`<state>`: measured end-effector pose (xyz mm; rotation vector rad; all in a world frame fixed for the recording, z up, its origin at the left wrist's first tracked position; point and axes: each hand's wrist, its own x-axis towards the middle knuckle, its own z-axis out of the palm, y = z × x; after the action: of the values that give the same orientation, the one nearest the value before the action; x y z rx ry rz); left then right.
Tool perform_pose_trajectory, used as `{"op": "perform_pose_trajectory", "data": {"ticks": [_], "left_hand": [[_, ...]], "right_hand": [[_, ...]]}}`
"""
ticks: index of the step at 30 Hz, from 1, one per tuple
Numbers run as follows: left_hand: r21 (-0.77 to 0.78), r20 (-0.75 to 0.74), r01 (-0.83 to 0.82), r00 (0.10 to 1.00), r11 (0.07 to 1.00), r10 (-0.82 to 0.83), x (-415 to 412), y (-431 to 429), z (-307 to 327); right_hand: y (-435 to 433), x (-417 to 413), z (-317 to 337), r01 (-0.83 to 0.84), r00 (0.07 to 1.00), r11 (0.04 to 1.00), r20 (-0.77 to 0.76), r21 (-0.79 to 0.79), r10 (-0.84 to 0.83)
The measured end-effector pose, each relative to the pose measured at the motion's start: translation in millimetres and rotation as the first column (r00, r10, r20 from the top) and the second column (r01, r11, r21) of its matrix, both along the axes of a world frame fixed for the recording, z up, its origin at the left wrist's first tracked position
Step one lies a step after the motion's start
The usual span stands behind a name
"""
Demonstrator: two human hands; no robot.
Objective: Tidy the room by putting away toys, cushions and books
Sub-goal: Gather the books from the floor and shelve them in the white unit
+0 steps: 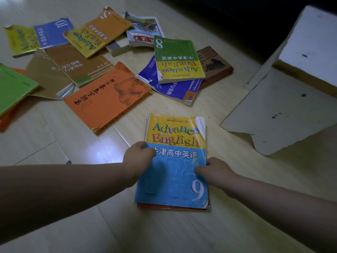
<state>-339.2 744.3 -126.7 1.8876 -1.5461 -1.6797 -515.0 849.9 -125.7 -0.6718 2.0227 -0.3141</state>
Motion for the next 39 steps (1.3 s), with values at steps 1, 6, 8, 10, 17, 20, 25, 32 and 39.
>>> {"op": "perform_pose_trajectory", "data": {"ticks": [1, 6, 8, 10, 17, 20, 25, 32, 39], "left_hand": [[0.010, -0.006, -0.018, 1.000, 1.000, 0.018, -0.9, 3.4, -0.5], [0.011, -0.002, -0.048, 0.999, 0.999, 0.048, -2.3, 11.4, -3.9], [0.029, -0.002, -0.081, 0.997, 0.996, 0.081, -0.8, 5.1, -3.6], [0.093, -0.023, -0.105, 0.994, 0.990, 0.108, 2.9, -3.8, -1.9], [0.257, -0.185, 0.068, 0.983, 0.964, -0.020, 6.1, 4.3, -6.3], [0.170, -0.285, 0.088, 0.958, 0.982, -0.037, 8.9, 10.4, -2.5], [-0.073, -0.357, 0.124, 0.923, 0.990, -0.142, 4.7, 6.1, 18.5], [-0.315, -0.455, -0.026, 0.882, 0.949, -0.126, -10.0, -11.6, 40.4], [-0.511, -0.356, 0.032, 0.901, 0.859, -0.246, -13.4, -26.1, 49.4]], "right_hand": [[1.4, -1.0, -0.3, 0.021, 1.000, 1.000, 0.013, 0.008, -0.021], [3.5, -4.3, 0.1, 0.000, 1.000, 1.000, 0.001, 0.028, 0.000], [0.4, -2.4, 0.2, -0.018, 1.000, 1.000, -0.004, 0.004, 0.018], [-1.5, -1.0, -1.7, 0.041, 0.999, 0.999, 0.025, -0.008, -0.040], [4.6, -12.7, -9.5, 0.113, 0.990, 0.992, 0.091, -0.054, -0.108], [5.5, -17.7, -10.7, 0.105, 0.989, 0.986, 0.120, -0.132, -0.089], [-3.7, -28.5, -1.7, 0.227, 0.938, 0.922, 0.324, -0.315, -0.120], [-32.1, -33.6, 36.2, 0.160, 0.974, 0.711, -0.009, -0.685, -0.228], [-23.7, -19.3, 53.5, 0.076, 0.944, 0.573, -0.126, -0.816, -0.305]]}}
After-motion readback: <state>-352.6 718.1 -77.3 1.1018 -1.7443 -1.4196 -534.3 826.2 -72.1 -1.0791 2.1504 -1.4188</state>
